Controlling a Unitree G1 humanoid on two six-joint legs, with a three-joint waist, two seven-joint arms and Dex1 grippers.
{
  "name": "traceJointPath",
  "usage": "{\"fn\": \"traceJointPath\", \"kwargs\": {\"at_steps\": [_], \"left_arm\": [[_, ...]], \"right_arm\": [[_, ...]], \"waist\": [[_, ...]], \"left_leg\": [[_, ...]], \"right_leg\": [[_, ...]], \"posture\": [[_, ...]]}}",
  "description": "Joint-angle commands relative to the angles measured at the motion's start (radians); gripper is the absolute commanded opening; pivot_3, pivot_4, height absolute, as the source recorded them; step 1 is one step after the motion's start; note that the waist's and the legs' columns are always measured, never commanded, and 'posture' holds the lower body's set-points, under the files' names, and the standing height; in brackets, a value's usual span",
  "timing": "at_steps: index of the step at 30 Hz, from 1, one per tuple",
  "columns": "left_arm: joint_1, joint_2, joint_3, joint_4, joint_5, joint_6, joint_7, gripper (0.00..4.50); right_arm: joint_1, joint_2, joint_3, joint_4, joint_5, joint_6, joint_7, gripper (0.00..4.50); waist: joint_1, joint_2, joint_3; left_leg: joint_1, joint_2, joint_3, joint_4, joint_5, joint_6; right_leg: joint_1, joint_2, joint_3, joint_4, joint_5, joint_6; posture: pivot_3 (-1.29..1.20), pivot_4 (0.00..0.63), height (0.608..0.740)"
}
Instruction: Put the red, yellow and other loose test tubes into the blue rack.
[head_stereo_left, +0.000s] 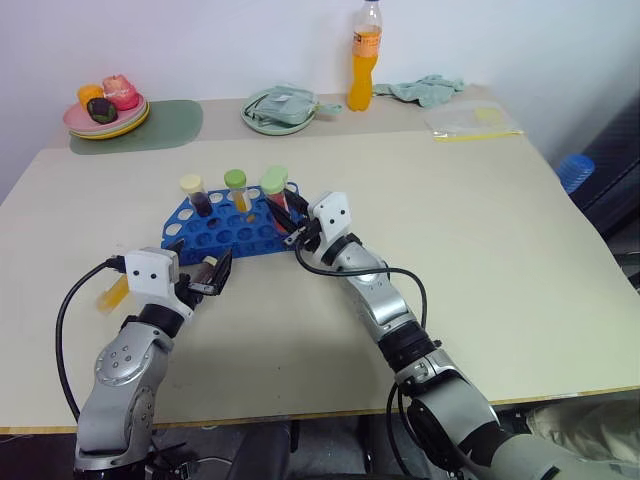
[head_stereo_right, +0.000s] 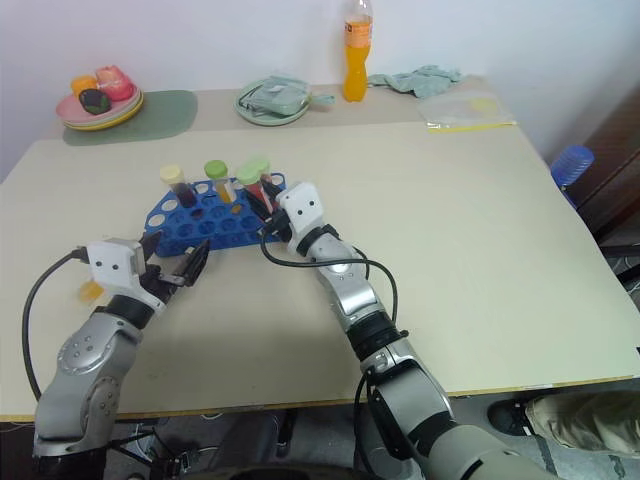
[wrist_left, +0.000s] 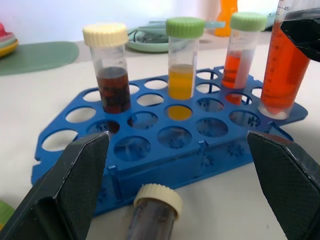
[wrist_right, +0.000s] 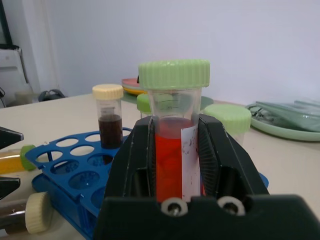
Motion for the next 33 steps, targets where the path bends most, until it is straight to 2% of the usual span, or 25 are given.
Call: {"fn": "traceJointPath", "kwargs": {"at_steps": [1, 7, 15, 20, 22, 26, 27, 30, 33], "left_arm": [[0.004, 0.004, 0.009, -0.050, -0.005, -0.009, -0.003, 4.50], [0.006, 0.003, 0.006, -0.042, -0.003, -0.016, -0.009, 4.50], [-0.006, 0.007, 0.031, -0.039, -0.020, 0.007, 0.000, 4.50], [-0.032, 0.047, 0.059, -0.084, -0.039, 0.085, 0.019, 4.50], [-0.060, 0.093, 0.095, -0.120, -0.078, 0.198, 0.036, 4.50], [-0.154, 0.241, 0.196, -0.195, -0.206, 0.508, 0.064, 4.50], [-0.181, 0.308, 0.232, -0.189, -0.222, 0.600, 0.060, 4.50], [-0.240, 0.444, 0.296, -0.145, -0.263, 0.793, 0.042, 4.50], [-0.300, 0.531, 0.344, -0.047, -0.310, 0.936, -0.003, 4.50]], "right_arm": [[-0.013, 0.025, -0.007, -0.014, -0.010, -0.017, 0.004, 0.72], [-0.009, 0.035, -0.034, -0.012, 0.032, 0.034, 0.043, 0.72], [-0.010, 0.039, -0.044, -0.052, -0.001, -0.014, 0.027, 4.37], [-0.007, 0.035, -0.044, -0.106, 0.017, -0.014, 0.053, 4.37], [-0.005, 0.023, -0.050, -0.149, 0.024, 0.001, 0.062, 4.37], [0.008, -0.024, -0.072, -0.234, 0.046, 0.053, 0.089, 4.37], [0.013, -0.049, -0.077, -0.260, 0.058, 0.077, 0.115, 4.37], [0.024, -0.102, -0.078, -0.319, 0.090, 0.149, 0.171, 4.37], [0.040, -0.165, -0.065, -0.380, 0.111, 0.242, 0.237, 4.37]], "waist": [[0.000, 0.000, 0.000], [0.000, 0.000, 0.000], [0.000, 0.000, 0.000], [0.000, 0.000, 0.000], [0.000, 0.000, 0.000], [0.001, 0.000, 0.000], [0.000, 0.000, 0.000], [-0.004, 0.000, 0.000], [-0.016, 0.001, 0.000]], "left_leg": [[0.000, 0.000, 0.000, 0.000, 0.000, 0.000], [0.000, 0.001, 0.000, 0.000, 0.000, 0.000], [0.000, 0.001, 0.000, 0.000, 0.000, 0.000], [0.000, 0.001, 0.000, 0.000, 0.000, 0.000], [0.000, 0.002, 0.000, 0.000, 0.000, 0.000], [0.000, 0.004, -0.001, 0.001, 0.000, -0.001], [0.001, 0.005, 0.000, 0.001, 0.000, -0.001], [0.001, 0.004, 0.000, 0.000, 0.000, -0.001], [0.002, 0.005, 0.000, -0.001, 0.000, -0.001]], "right_leg": [[0.000, 0.000, 0.000, 0.000, 0.000, 0.000], [0.000, 0.000, 0.000, 0.000, 0.000, 0.000], [0.000, 0.001, 0.000, 0.000, 0.000, 0.000], [0.000, 0.001, 0.000, 0.000, 0.000, 0.000], [0.000, 0.001, 0.000, 0.000, 0.000, 0.000], [-0.001, 0.002, 0.000, 0.002, 0.000, -0.001], [0.000, 0.002, 0.000, 0.002, 0.000, -0.001], [0.000, 0.003, 0.000, 0.002, 0.000, -0.001], [0.000, 0.003, 0.000, 0.003, 0.000, -0.001]], "posture": [[0.00, 0.150, 0.740], [0.00, 0.150, 0.740], [0.00, 0.150, 0.740], [0.00, 0.150, 0.740], [0.00, 0.150, 0.740], [0.00, 0.150, 0.740], [0.00, 0.150, 0.740], [0.00, 0.150, 0.740], [0.00, 0.150, 0.740]]}}
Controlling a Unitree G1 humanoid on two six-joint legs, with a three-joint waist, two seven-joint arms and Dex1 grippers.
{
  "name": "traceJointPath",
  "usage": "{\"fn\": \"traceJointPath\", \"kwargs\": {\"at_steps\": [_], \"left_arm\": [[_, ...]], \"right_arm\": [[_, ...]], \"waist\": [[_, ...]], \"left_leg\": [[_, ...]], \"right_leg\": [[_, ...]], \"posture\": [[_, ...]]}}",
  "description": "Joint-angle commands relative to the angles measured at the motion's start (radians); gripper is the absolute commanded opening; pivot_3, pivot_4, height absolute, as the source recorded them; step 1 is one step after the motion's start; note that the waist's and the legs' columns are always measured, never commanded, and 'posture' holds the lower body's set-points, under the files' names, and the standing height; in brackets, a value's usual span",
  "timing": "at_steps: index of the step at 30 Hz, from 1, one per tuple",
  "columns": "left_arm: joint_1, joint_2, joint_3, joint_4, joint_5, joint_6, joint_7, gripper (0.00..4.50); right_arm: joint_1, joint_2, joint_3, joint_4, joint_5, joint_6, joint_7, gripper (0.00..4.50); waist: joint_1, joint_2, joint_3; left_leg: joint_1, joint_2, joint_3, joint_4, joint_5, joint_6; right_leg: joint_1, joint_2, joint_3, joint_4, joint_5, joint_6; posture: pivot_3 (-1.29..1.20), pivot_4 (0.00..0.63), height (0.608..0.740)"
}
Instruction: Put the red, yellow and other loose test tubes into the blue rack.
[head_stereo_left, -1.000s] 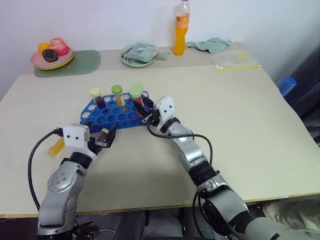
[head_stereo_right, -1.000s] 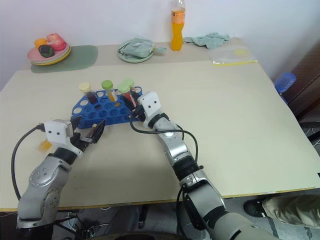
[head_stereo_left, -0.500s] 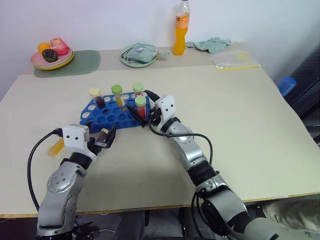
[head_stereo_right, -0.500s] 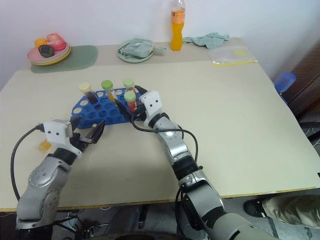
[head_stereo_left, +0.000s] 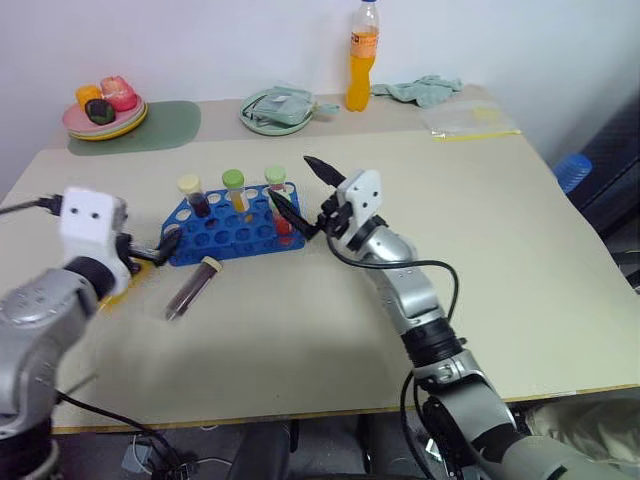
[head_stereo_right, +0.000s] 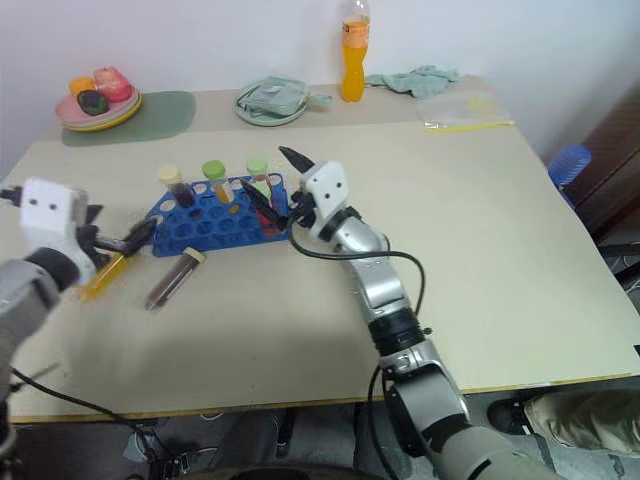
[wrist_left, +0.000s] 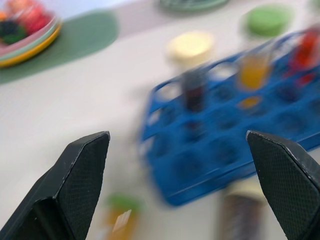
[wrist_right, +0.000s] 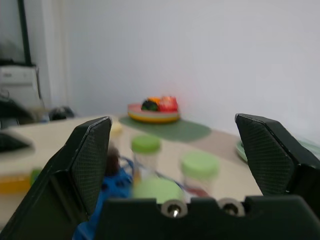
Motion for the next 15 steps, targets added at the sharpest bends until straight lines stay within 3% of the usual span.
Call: {"fn": "traceJointPath", "kwargs": {"at_steps": [1, 4, 7, 11, 15], "left_arm": [[-0.041, 0.123, 0.039, 0.135, -0.033, 0.128, -0.091, 4.50], [-0.054, 0.303, -0.086, 0.348, -0.015, 0.178, -0.234, 4.50], [-0.085, 0.393, -0.227, 0.487, 0.032, 0.107, -0.333, 4.50], [-0.249, 0.413, -0.413, 0.717, 0.112, 0.006, -0.480, 4.50], [-0.414, 0.395, -0.581, 0.931, 0.240, -0.128, -0.606, 4.50]], "right_arm": [[0.024, -0.095, 0.030, -0.136, 0.033, 0.124, 0.122, 4.37], [0.084, -0.234, 0.084, -0.247, 0.030, 0.205, 0.257, 4.37], [0.122, -0.303, 0.117, -0.317, 0.020, 0.248, 0.307, 4.37], [0.179, -0.381, 0.151, -0.412, 0.006, 0.319, 0.351, 4.37], [0.205, -0.391, 0.143, -0.468, 0.042, 0.376, 0.360, 4.37]], "waist": [[-0.008, 0.000, 0.000], [-0.010, 0.000, 0.001], [-0.011, 0.002, 0.001], [-0.008, 0.001, 0.002], [-0.005, -0.001, 0.002]], "left_leg": [[0.000, 0.000, 0.000, 0.000, 0.000, 0.000], [0.000, 0.001, 0.001, -0.001, 0.000, 0.000], [0.001, 0.000, 0.003, -0.002, 0.000, 0.000], [0.001, 0.003, 0.003, -0.002, 0.000, -0.001], [0.001, 0.002, 0.003, -0.002, 0.000, -0.001]], "right_leg": [[0.000, 0.000, 0.000, 0.000, 0.000, 0.000], [-0.001, 0.001, 0.000, 0.000, 0.000, 0.000], [0.000, 0.001, 0.000, -0.001, -0.001, -0.001], [-0.001, 0.002, -0.001, 0.000, -0.001, -0.001], [0.000, 0.001, -0.001, 0.000, -0.001, -0.001]], "posture": [[0.00, 0.150, 0.740], [0.00, 0.150, 0.740], [0.00, 0.150, 0.740], [0.00, 0.150, 0.740], [0.00, 0.150, 0.740]]}}
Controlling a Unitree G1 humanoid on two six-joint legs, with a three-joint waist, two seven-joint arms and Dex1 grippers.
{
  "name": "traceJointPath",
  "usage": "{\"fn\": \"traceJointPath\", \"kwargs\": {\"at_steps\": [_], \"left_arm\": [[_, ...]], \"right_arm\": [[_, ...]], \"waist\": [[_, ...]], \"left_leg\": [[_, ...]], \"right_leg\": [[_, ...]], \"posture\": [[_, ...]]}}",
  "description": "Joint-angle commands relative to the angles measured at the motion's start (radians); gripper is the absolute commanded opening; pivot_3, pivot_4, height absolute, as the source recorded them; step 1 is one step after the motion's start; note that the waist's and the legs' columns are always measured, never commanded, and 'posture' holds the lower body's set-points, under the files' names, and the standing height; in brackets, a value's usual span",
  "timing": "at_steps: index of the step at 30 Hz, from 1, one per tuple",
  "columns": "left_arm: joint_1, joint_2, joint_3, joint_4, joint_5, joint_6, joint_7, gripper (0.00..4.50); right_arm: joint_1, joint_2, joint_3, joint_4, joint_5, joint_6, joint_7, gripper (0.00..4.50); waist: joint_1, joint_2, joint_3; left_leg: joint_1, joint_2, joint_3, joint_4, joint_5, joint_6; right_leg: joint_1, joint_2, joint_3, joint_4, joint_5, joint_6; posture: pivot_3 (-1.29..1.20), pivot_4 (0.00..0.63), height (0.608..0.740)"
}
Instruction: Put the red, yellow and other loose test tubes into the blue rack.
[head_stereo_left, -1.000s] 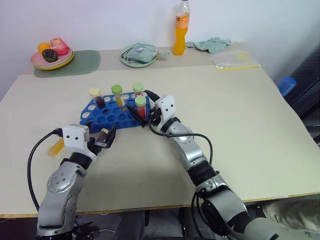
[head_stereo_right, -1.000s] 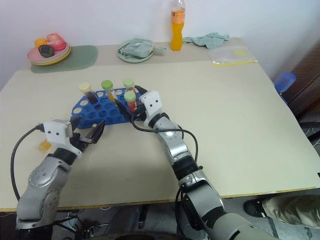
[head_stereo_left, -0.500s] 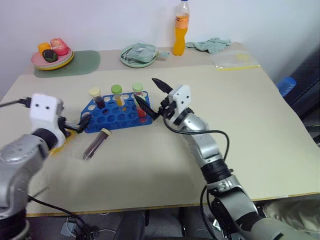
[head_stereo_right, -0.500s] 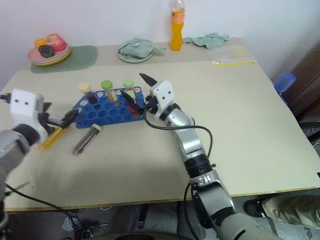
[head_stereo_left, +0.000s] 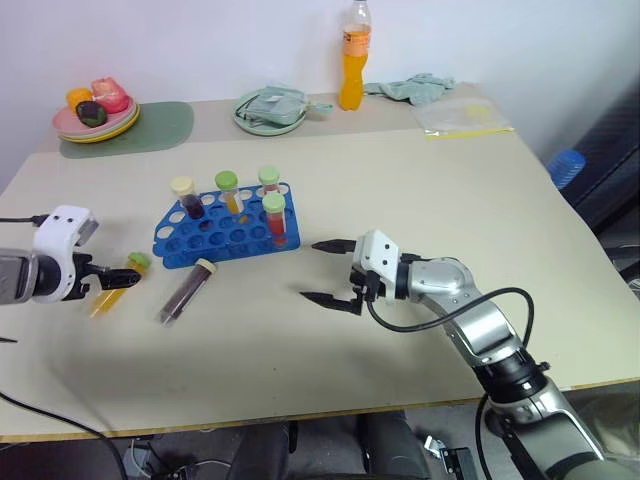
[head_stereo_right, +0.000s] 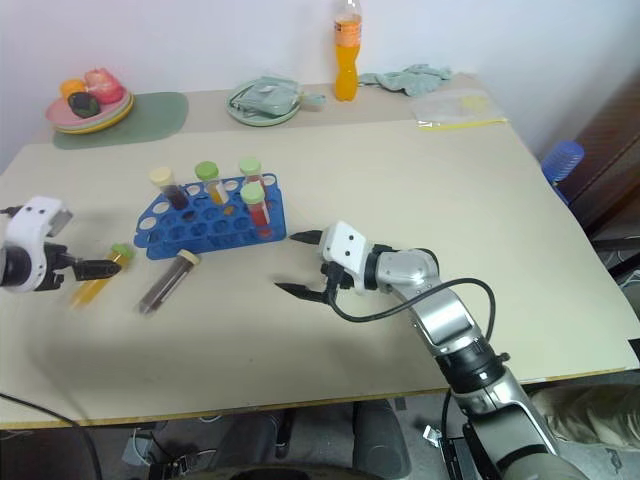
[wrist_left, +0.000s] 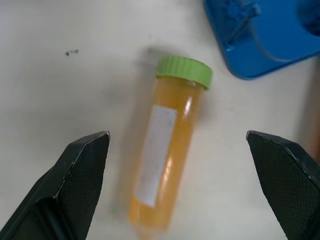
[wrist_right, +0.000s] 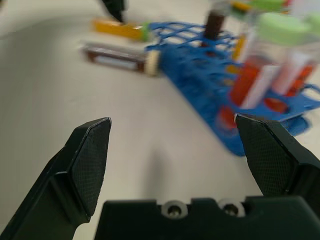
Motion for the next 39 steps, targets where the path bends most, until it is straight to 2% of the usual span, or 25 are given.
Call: {"fn": "traceJointPath", "kwargs": {"at_steps": [1, 7, 8, 10, 15, 16, 20, 24, 27, 29, 31, 34, 36, 39], "left_arm": [[-0.138, -0.002, -0.122, 0.185, 0.139, -0.140, -0.113, 4.50], [-0.306, -0.069, -0.279, 0.422, 0.307, -0.275, -0.271, 4.50], [-0.320, -0.078, -0.292, 0.449, 0.329, -0.291, -0.288, 4.26], [-0.343, -0.092, -0.316, 0.492, 0.371, -0.318, -0.315, 3.63], [-0.367, -0.105, -0.331, 0.538, 0.438, -0.357, -0.366, 1.08], [-0.367, -0.104, -0.322, 0.539, 0.446, -0.356, -0.360, 0.82], [-0.361, -0.099, -0.239, 0.550, 0.447, -0.380, -0.271, 0.79], [-0.318, -0.126, 0.029, 0.490, 0.349, -0.506, -0.027, 0.79], [-0.209, -0.198, 0.303, 0.290, 0.228, -0.605, 0.104, 0.79], [-0.067, -0.319, 0.493, 0.037, 0.154, -0.723, 0.190, 0.79], [0.072, -0.430, 0.591, -0.211, 0.081, -0.745, 0.215, 0.79], [0.224, -0.599, 0.598, -0.526, -0.003, -0.738, 0.288, 0.79], [0.303, -0.752, 0.478, -0.710, 0.047, -0.802, 0.382, 0.79], [0.341, -0.871, 0.321, -0.783, 0.191, -0.863, 0.487, 0.79]], "right_arm": [[0.010, 0.003, -0.022, -0.075, 0.032, 0.027, -0.004, 4.37], [0.024, 0.022, -0.040, -0.097, 0.028, 0.017, -0.040, 4.37], [0.025, 0.023, -0.039, -0.099, 0.027, 0.018, -0.044, 4.41], [0.028, 0.025, -0.039, -0.103, 0.027, 0.018, -0.048, 4.43], [0.030, 0.028, -0.038, -0.103, 0.028, 0.012, -0.052, 4.43], [0.028, 0.030, -0.037, -0.099, 0.028, 0.009, -0.052, 4.43], [0.026, 0.032, -0.037, -0.094, 0.028, 0.004, -0.050, 4.43], [0.024, 0.034, -0.041, -0.083, 0.025, -0.004, -0.054, 4.43], [0.027, 0.043, -0.055, -0.069, 0.017, -0.024, -0.077, 4.43], [0.024, 0.064, -0.067, -0.046, 0.004, -0.051, -0.116, 4.43], [0.023, 0.083, -0.079, -0.027, 0.006, -0.063, -0.136, 4.43], [0.023, 0.094, -0.087, -0.004, 0.001, -0.074, -0.152, 4.43], [0.026, 0.101, -0.087, 0.012, 0.000, -0.081, -0.160, 4.43], [0.023, 0.108, -0.085, 0.028, -0.002, -0.090, -0.161, 4.43]], "waist": [[0.000, 0.000, 0.000], [-0.002, -0.001, 0.000], [-0.004, -0.001, 0.000], [-0.005, -0.001, 0.000], [-0.005, -0.003, 0.001], [-0.005, -0.003, 0.001], [-0.005, -0.003, 0.001], [-0.004, -0.006, 0.000], [-0.003, -0.006, 0.000], [-0.002, -0.007, 0.000], [-0.002, -0.006, -0.001], [-0.003, -0.007, -0.001], [0.004, -0.007, -0.001], [0.029, -0.008, -0.002]], "left_leg": [[0.000, 0.000, 0.000, 0.000, 0.000, 0.000], [0.000, -0.001, 0.000, 0.001, 0.000, 0.000], [0.000, -0.001, 0.000, 0.001, 0.000, 0.000], [0.000, 0.000, 0.000, 0.001, 0.000, 0.000], [0.000, 0.000, 0.000, 0.001, 0.000, 0.000], [0.000, 0.000, 0.000, 0.001, 0.000, 0.000], [0.000, 0.000, 0.000, 0.002, 0.000, 0.000], [-0.001, 0.002, -0.002, 0.002, 0.000, 0.000], [-0.001, 0.003, -0.002, 0.003, 0.000, 0.000], [-0.001, 0.003, -0.003, 0.004, 0.000, 0.000], [-0.001, 0.003, -0.002, 0.004, 0.000, -0.001], [-0.001, 0.003, -0.001, 0.003, 0.002, -0.004], [-0.001, 0.003, -0.001, 0.004, 0.000, 0.000], [-0.001, 0.003, 0.000, 0.006, -0.001, 0.000]], "right_leg": [[0.000, 0.000, 0.000, 0.000, 0.000, 0.000], [0.000, 0.000, 0.000, 0.000, 0.000, 0.000], [0.000, 0.000, 0.000, 0.000, 0.000, 0.000], [0.000, 0.001, 0.000, 0.001, 0.000, 0.000], [-0.001, 0.001, 0.000, 0.002, 0.000, 0.000], [-0.001, 0.001, 0.000, 0.002, 0.000, 0.000], [-0.001, 0.001, 0.000, 0.002, 0.000, 0.000], [-0.001, 0.001, -0.001, 0.003, 0.000, 0.000], [-0.002, -0.001, 0.000, 0.003, 0.000, 0.000], [-0.003, -0.002, 0.000, 0.004, 0.000, 0.000], [-0.003, -0.003, 0.000, 0.003, 0.000, 0.000], [-0.003, -0.003, 0.001, 0.004, 0.001, 0.000], [-0.003, -0.003, 0.001, 0.004, 0.001, -0.001], [0.000, -0.003, 0.000, 0.003, 0.002, -0.001]], "posture": [[0.00, 0.150, 0.740], [0.00, 0.150, 0.740], [0.00, 0.150, 0.740], [0.00, 0.150, 0.740], [0.00, 0.150, 0.740], [0.00, 0.150, 0.740], [0.00, 0.150, 0.740], [0.00, 0.150, 0.740], [0.00, 0.150, 0.740], [0.00, 0.150, 0.740], [0.00, 0.150, 0.740], [0.00, 0.150, 0.740], [0.00, 0.150, 0.740], [0.00, 0.150, 0.740]]}}
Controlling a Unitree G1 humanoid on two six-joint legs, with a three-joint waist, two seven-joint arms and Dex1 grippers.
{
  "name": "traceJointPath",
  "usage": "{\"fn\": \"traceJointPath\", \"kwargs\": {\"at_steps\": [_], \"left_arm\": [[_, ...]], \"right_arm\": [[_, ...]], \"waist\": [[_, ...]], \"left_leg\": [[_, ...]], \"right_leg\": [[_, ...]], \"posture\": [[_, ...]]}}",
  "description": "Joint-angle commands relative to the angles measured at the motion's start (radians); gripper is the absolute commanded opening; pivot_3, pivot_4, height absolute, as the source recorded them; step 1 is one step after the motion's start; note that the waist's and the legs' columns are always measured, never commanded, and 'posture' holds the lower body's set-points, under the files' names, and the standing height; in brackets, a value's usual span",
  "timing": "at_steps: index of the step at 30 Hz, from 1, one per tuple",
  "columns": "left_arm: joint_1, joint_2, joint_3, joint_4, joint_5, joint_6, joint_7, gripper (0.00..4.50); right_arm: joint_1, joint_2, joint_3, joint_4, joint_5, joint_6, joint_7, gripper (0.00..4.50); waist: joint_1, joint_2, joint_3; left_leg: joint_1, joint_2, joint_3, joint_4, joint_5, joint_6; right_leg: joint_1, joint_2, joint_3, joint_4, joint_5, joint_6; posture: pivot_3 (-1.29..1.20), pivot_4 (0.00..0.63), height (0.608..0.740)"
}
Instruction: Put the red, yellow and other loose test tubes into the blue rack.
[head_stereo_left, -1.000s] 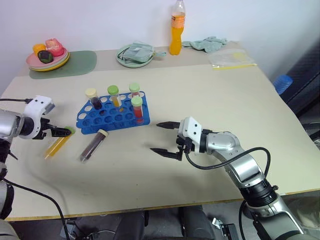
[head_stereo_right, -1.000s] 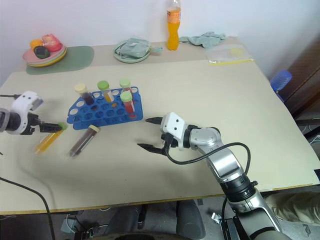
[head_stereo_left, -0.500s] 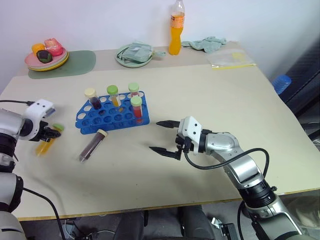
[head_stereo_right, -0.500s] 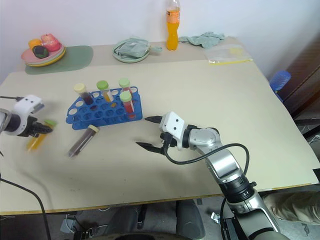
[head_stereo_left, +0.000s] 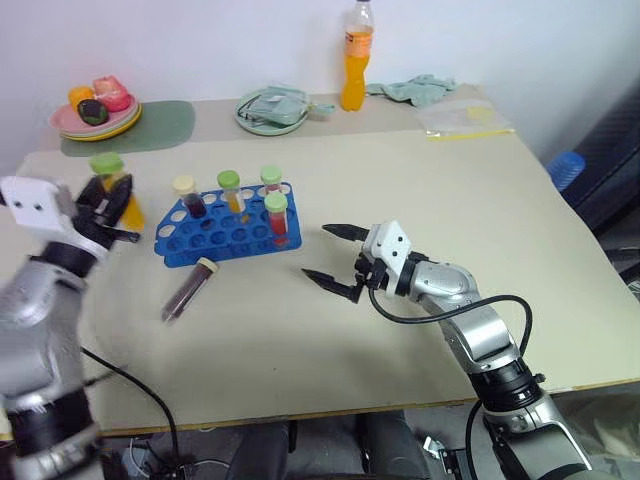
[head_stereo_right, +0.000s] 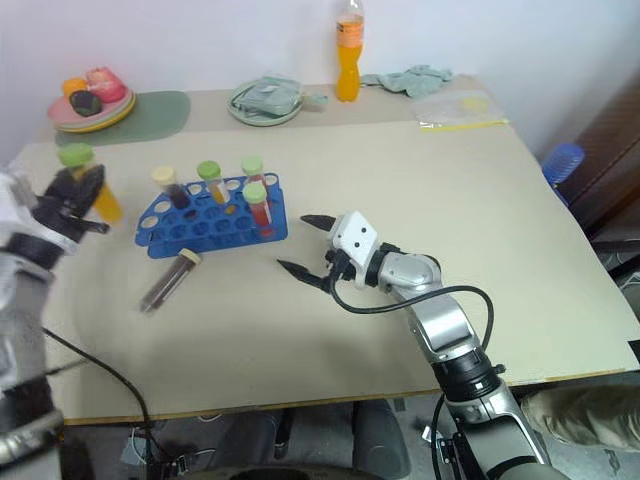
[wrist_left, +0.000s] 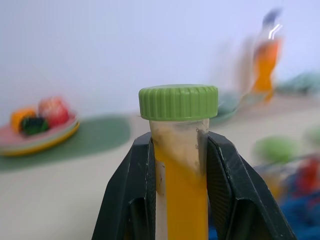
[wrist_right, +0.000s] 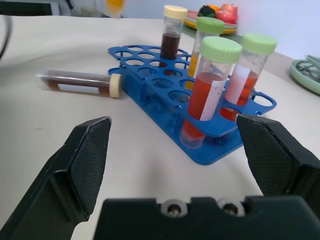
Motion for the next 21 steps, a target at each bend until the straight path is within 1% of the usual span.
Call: {"fn": "traceJointPath", "kwargs": {"at_steps": [1, 3, 5, 8, 11, 15, 21], "left_arm": [[0.010, -0.078, -0.161, -0.089, 0.156, -0.110, 0.113, 0.79], [0.018, -0.144, -0.258, -0.040, 0.276, -0.219, 0.182, 0.79], [0.003, -0.210, -0.325, 0.040, 0.385, -0.317, 0.276, 0.79], [-0.042, -0.279, -0.375, 0.177, 0.501, -0.433, 0.398, 0.79], [-0.071, -0.303, -0.396, 0.266, 0.539, -0.492, 0.445, 0.79], [-0.102, -0.321, -0.418, 0.384, 0.539, -0.555, 0.459, 0.79], [-0.107, -0.305, -0.426, 0.428, 0.538, -0.541, 0.448, 0.79]], "right_arm": [[-0.010, 0.017, -0.006, -0.002, 0.002, -0.032, -0.005, 4.43], [-0.013, 0.021, -0.005, 0.006, -0.003, -0.037, -0.006, 4.43], [-0.013, 0.022, -0.004, 0.010, -0.005, -0.041, -0.008, 4.43], [-0.008, 0.020, -0.005, 0.006, -0.006, -0.042, -0.014, 4.43], [-0.002, 0.020, -0.008, 0.000, -0.007, -0.038, -0.022, 4.43], [0.010, 0.020, -0.008, -0.016, -0.010, -0.033, -0.036, 4.43], [0.023, 0.014, -0.013, -0.030, -0.012, -0.028, -0.056, 4.43]], "waist": [[0.006, 0.000, 0.000], [0.004, 0.000, 0.000], [0.004, 0.000, 0.000], [0.004, 0.000, 0.000], [0.002, 0.000, 0.000], [0.003, 0.000, 0.000], [0.002, 0.000, 0.000]], "left_leg": [[0.000, 0.000, 0.001, 0.000, 0.000, 0.000], [0.001, -0.002, 0.003, 0.000, 0.000, 0.000], [0.003, -0.002, 0.004, -0.001, 0.000, 0.000], [0.003, -0.002, 0.004, -0.001, 0.000, 0.000], [0.003, -0.002, 0.004, -0.001, 0.000, 0.000], [0.003, -0.002, 0.004, -0.001, 0.000, 0.000], [0.003, -0.002, 0.004, -0.001, 0.000, 0.000]], "right_leg": [[0.000, 0.000, 0.000, 0.000, 0.000, 0.000], [0.001, 0.001, -0.001, 0.000, 0.001, 0.000], [0.003, 0.001, 0.000, -0.001, 0.001, -0.001], [0.003, 0.002, 0.000, -0.001, 0.001, -0.001], [0.003, 0.002, 0.000, -0.001, 0.001, 0.000], [0.003, 0.002, 0.000, -0.001, 0.001, 0.000], [0.003, 0.002, 0.000, -0.001, 0.001, 0.000]], "posture": [[0.00, 0.150, 0.740], [0.00, 0.150, 0.740], [0.00, 0.150, 0.740], [0.00, 0.150, 0.740], [0.00, 0.150, 0.740], [0.00, 0.150, 0.740], [0.00, 0.150, 0.740]]}}
